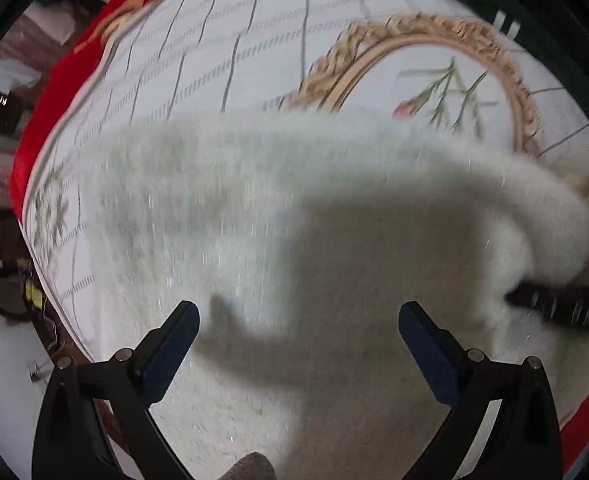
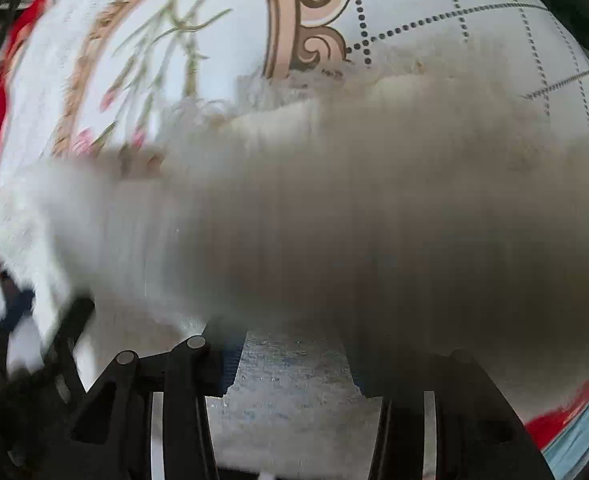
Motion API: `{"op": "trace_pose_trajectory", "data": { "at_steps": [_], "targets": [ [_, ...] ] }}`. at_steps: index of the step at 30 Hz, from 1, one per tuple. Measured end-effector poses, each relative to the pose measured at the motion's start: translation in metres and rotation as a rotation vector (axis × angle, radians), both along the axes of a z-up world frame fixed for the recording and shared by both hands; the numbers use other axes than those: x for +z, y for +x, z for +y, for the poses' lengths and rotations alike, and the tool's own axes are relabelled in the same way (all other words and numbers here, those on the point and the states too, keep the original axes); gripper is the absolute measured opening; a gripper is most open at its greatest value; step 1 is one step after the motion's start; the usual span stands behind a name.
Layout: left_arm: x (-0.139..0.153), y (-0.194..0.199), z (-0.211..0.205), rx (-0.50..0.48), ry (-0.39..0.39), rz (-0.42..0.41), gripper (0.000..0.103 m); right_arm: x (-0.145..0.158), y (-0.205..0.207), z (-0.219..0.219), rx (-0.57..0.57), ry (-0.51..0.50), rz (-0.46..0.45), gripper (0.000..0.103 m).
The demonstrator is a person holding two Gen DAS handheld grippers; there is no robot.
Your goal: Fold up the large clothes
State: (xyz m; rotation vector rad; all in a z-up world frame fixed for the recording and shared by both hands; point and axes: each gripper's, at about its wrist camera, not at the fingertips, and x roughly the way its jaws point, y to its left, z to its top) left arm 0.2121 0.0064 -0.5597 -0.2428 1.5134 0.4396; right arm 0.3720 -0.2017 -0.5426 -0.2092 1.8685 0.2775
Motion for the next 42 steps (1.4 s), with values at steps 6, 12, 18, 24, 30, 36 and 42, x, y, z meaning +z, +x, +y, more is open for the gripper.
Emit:
{"op": "trace_pose_trajectory", "data": {
  "at_steps": [6, 12, 18, 24, 30, 36, 42],
  "targets": [
    [0.024, 0.002, -0.009, -0.016, 0.019, -0.054, 0.103, 0.019, 0.013, -0.019, -0.08, 0.074, 0.023, 0.047],
    [0.001, 0.044, -0.041, -0.112, 0.023, -0.062, 0.103, 0.102, -0.032, -0.17, -0.563, 0.293, -0.206, 0.073],
    [-0.021, 0.073, -0.024, -0.068, 0.027, -0.071, 0.103, 0.043, -0.101, -0.292, -0.93, 0.311, -0.147, 0.074],
    [0.013, 0.057, -0.035, -0.1, 0.007, -0.122, 0.103, -0.005, -0.089, -0.289, -1.03, 0.681, -0.241, 0.075],
    [-0.005, 0.071, -0.071, -0.197, 0.084, -0.119, 0.103, -0.004, -0.063, -0.256, -1.068, 0.825, -0.314, 0.036],
    [-0.008, 0.105, -0.101, -0.259, 0.028, -0.171, 0.103, 0.052, -0.08, -0.265, -1.121, 0.873, -0.428, 0.027],
    [-0.012, 0.121, -0.16, -0.401, -0.043, -0.2, 0.103, 0.102, -0.12, -0.303, -1.073, 0.781, -0.565, 0.052]
  ]
}}
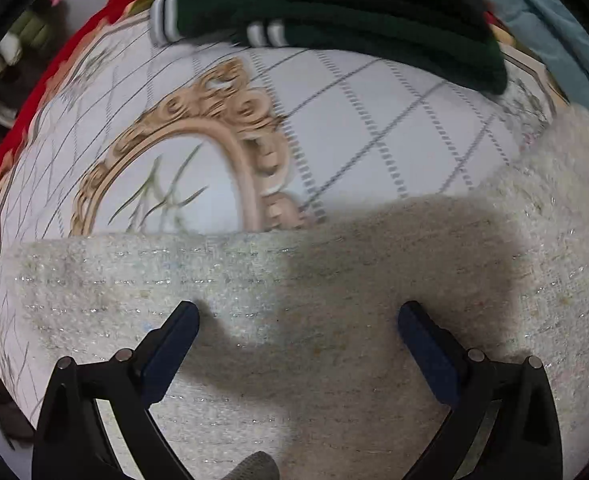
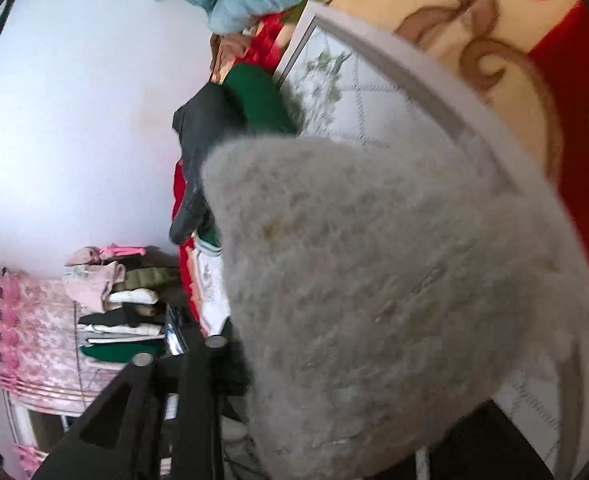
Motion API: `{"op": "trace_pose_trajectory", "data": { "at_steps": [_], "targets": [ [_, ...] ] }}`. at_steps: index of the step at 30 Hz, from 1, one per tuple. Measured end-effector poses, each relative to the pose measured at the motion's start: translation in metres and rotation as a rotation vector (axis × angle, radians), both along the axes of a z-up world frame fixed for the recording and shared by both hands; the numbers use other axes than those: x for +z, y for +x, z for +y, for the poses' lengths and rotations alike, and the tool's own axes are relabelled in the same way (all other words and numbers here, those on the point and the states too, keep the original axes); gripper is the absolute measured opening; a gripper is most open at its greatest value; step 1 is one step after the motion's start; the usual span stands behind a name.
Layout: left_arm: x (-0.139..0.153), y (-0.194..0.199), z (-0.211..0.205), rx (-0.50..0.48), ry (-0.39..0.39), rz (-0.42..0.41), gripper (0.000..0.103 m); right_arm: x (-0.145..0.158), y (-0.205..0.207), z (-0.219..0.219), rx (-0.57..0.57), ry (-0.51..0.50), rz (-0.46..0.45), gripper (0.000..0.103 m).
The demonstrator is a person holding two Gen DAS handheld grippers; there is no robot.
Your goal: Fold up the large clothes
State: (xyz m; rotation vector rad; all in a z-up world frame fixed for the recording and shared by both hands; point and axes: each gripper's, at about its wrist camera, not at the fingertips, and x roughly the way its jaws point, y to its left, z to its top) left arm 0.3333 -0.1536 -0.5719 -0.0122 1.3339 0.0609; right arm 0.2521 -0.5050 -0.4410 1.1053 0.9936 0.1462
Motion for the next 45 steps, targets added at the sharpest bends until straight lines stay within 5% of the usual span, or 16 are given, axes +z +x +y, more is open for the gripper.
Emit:
{"op": "trace_pose_trajectory", "data": {
  "at_steps": [2, 3, 8, 13, 15, 18, 21, 34, 45],
  "targets": [
    [0.005, 0.002, 0.003, 0.006, -0.03, 0.014, 0.103, -0.028, -0.008, -0.022, -0.025, 0.027, 0.061, 0.08],
    [0.009, 0.0, 0.003, 0.012, -0.047, 0.017, 0.103, -0.044, -0.007, -0.027, -0.036, 0.048, 0.094, 0.084],
    [0.026, -0.022, 0.013, 0.05, -0.076, 0.036, 0.103, -0.1, -0.008, -0.042, -0.099, 0.194, 0.117, 0.084],
    [-0.001, -0.036, -0.006, 0.035, -0.059, 0.103, 0.103, -0.101, -0.001, -0.03, -0.094, 0.181, 0.045, 0.087],
    [-0.01, -0.038, -0.009, 0.055, -0.059, 0.092, 0.103, -0.098, 0.001, -0.025, -0.103, 0.172, 0.041, 0.075],
    [-0.009, -0.037, -0.012, 0.059, -0.061, 0.075, 0.103, -0.084, 0.002, -0.02, -0.11, 0.131, 0.037, 0.04],
    [-0.011, -0.033, -0.013, 0.063, -0.082, 0.073, 0.103, -0.057, 0.001, -0.012, -0.109, 0.086, 0.016, 0.034],
    [-0.007, -0.023, -0.031, -0.034, -0.135, 0.047, 0.103, 0.033, -0.006, 0.013, -0.077, -0.111, -0.034, 0.031],
    [0.017, -0.035, 0.029, 0.001, -0.226, 0.048, 0.101, 0.077, 0.011, 0.073, 0.032, -0.372, -0.033, 0.03]
  ]
}}
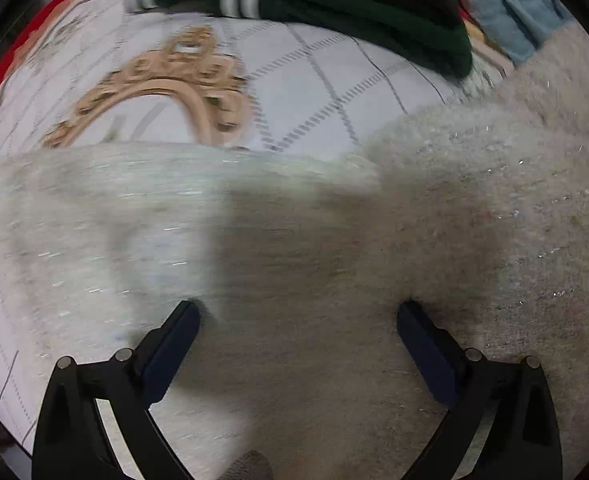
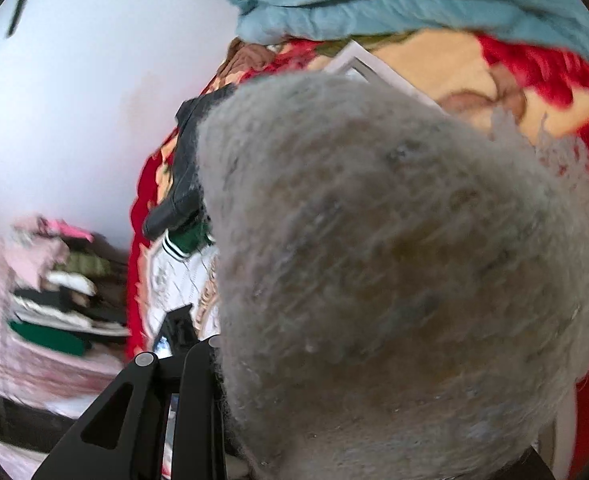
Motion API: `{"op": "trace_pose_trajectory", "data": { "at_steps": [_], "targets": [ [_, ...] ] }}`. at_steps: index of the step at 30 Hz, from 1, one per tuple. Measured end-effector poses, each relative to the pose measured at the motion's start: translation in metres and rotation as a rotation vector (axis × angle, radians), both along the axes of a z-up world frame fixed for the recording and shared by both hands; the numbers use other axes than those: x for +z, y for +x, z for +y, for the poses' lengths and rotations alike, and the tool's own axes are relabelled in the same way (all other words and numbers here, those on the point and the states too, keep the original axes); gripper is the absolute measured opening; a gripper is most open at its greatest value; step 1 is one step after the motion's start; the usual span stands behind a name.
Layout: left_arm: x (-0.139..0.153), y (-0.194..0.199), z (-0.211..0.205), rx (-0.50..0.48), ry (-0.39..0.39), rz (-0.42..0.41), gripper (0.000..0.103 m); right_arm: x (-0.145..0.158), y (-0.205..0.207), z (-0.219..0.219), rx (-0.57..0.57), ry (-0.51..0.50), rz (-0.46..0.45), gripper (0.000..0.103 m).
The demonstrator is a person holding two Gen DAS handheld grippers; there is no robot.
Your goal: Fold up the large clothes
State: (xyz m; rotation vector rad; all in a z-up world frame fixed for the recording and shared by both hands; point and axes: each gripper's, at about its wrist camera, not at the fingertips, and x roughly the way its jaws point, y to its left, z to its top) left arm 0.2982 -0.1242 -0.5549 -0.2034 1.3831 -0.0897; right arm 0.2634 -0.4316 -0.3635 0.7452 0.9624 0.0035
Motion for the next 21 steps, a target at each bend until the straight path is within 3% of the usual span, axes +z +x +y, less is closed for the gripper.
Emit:
{"op": "trace_pose_trajectory", "data": {
  "at_steps": [4, 11, 17, 21],
  "targets": [
    [0.032, -0.03, 0.07, 0.159, -0.037, -0.033, 0.101, 0.027, 0.003, 0.055, 0.119, -0.17, -0.007, 0.029],
    [0.077, -0.113, 0.19, 0.451, 0.038, -0.07, 0.101, 0.04, -0.006, 0.181, 0.411, -0.453, -0.073, 0.029],
    [0.072, -0.199, 0.265, 0.681, 0.119, -0.032, 0.101, 0.0, -0.035, 0.284, 0.667, -0.602, -0.109, 0.029],
    [0.057, -0.227, 0.289, 0.774, 0.169, 0.0, 0.101, -0.045, -0.062, 0.328, 0.784, -0.657, -0.101, 0.029]
  ]
}}
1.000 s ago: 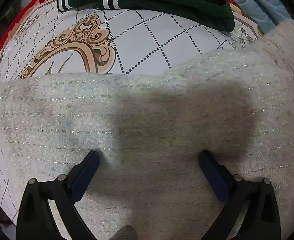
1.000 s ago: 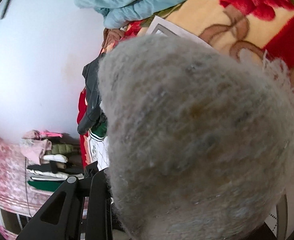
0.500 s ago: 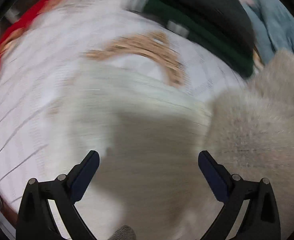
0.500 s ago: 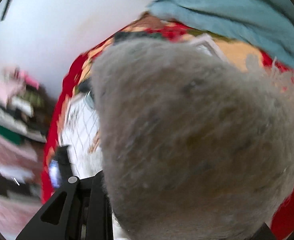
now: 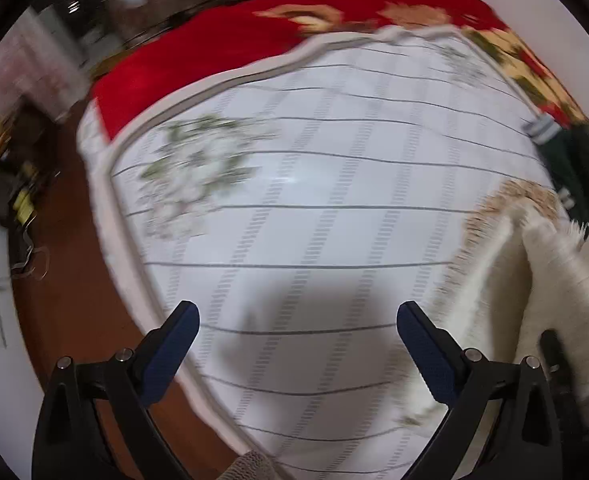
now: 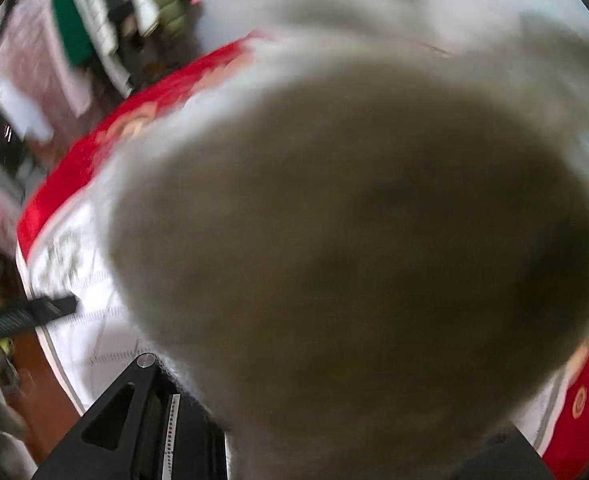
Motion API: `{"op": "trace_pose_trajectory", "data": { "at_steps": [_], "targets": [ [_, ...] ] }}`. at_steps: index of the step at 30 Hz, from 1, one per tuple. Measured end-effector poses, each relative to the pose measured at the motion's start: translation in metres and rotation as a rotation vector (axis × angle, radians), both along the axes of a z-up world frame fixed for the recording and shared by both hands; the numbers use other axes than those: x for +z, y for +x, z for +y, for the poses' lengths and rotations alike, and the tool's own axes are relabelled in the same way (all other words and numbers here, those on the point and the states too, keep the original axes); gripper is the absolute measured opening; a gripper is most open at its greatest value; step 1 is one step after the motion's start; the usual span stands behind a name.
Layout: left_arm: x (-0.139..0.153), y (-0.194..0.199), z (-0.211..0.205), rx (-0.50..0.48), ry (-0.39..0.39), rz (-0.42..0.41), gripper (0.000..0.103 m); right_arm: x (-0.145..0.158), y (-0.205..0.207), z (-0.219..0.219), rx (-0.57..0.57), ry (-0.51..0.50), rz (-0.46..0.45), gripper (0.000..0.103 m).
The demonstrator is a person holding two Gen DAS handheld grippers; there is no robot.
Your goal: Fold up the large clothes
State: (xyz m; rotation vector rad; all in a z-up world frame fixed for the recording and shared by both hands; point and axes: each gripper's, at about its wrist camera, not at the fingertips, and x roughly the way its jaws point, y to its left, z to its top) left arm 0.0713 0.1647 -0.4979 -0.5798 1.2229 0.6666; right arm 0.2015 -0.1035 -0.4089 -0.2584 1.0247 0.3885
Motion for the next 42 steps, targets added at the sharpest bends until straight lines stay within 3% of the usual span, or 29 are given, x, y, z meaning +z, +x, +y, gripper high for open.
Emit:
{"op": "trace_pose_trajectory", "data": {
  "at_steps": [5, 10, 13, 14, 15, 19, 22, 28, 31, 33, 35, 37, 39, 40, 42],
  "targets": [
    [-0.01, -0.014, 0.015, 0.051, 0.01, 0.025, 0.101, -0.049, -0.023, 0.017, 0.045, -0.058, 0.015, 0.03],
    [-0.01, -0.012, 0.019, 0.042, 0.029, 0.022, 0.101, -0.065, -0.057, 0.019, 0.108, -0.094, -0.098, 0.032],
    [-0.009, -0.011, 0.02, 0.029, 0.004, 0.008, 0.101, -0.06, -0.068, 0.02, 0.202, -0.085, -0.096, 0.054],
    [-0.007, -0.011, 0.021, 0.029, -0.011, -0.003, 0.101, -0.055, -0.073, 0.019, 0.246, -0.055, -0.059, 0.073],
    [-0.003, -0.011, 0.021, 0.027, -0.025, -0.014, 0.101, -0.05, -0.076, 0.016, 0.302, -0.005, -0.008, 0.081],
    [0.011, -0.002, 0.021, -0.015, -0.086, -0.065, 0.101, -0.03, -0.086, -0.018, 0.446, 0.127, 0.192, 0.081],
    [0.022, 0.02, 0.009, -0.089, -0.103, -0.096, 0.101, -0.013, -0.073, -0.062, 0.396, 0.265, 0.352, 0.081],
    [0.037, 0.062, -0.037, -0.237, -0.119, -0.15, 0.101, 0.001, -0.029, -0.167, -0.036, 0.375, 0.489, 0.081],
    [0.014, 0.075, -0.071, -0.323, -0.037, -0.039, 0.101, -0.003, -0.008, -0.208, -0.189, 0.386, 0.515, 0.077],
    [-0.029, 0.066, -0.085, -0.347, 0.004, 0.1, 0.102, -0.002, 0.011, -0.215, -0.243, 0.378, 0.521, 0.067],
    [-0.066, 0.049, -0.085, -0.318, -0.038, 0.173, 0.103, 0.005, 0.033, -0.205, -0.247, 0.373, 0.511, 0.059],
    [-0.079, 0.04, -0.077, -0.274, -0.085, 0.186, 0.103, 0.006, 0.044, -0.192, -0.228, 0.347, 0.5, 0.051],
    [-0.074, 0.04, -0.071, -0.248, -0.096, 0.182, 0.103, -0.003, 0.06, -0.167, -0.206, 0.323, 0.519, 0.04],
    [-0.066, 0.041, -0.069, -0.245, -0.086, 0.177, 0.103, -0.006, 0.066, -0.161, -0.198, 0.32, 0.531, 0.04],
    [-0.034, 0.049, -0.07, -0.256, -0.026, 0.137, 0.103, -0.034, 0.081, -0.135, -0.158, 0.218, 0.568, 0.041]
  ]
}}
